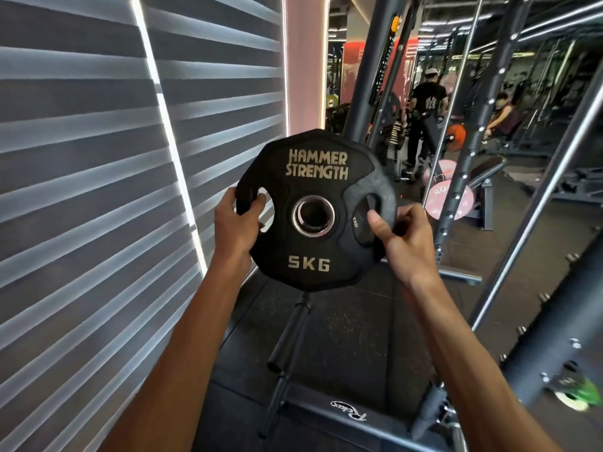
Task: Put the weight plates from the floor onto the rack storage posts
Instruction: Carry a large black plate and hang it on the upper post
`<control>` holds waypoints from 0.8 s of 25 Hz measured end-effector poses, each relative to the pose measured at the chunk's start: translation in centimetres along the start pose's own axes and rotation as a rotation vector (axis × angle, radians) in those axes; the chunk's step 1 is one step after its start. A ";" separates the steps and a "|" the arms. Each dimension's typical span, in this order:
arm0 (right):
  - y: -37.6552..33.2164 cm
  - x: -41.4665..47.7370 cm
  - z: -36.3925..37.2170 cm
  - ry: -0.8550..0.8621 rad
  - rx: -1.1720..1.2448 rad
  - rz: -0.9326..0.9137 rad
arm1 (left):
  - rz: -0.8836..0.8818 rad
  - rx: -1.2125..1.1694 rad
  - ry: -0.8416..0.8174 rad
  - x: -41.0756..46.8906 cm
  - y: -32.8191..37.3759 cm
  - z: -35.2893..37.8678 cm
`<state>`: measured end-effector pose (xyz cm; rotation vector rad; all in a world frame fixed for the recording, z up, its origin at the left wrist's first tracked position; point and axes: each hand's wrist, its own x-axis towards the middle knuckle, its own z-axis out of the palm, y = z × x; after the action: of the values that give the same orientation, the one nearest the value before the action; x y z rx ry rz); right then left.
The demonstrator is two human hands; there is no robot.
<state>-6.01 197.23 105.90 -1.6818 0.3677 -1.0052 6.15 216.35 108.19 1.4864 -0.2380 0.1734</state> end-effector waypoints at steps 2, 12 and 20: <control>0.8 0.3 0.5 0.008 -0.015 0.018 | 0.016 0.028 -0.008 0.9 -1.2 0.2; 2.1 3.3 1.8 -0.088 -0.244 -0.066 | 0.190 0.264 -0.077 5.7 -5.5 3.7; 4.8 8.3 2.5 -0.155 -0.280 -0.019 | 0.223 0.327 -0.152 10.8 -7.0 7.1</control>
<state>2.00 191.48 105.03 -2.0050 0.4043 -0.8598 17.98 208.39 104.76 1.7992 -0.5186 0.2888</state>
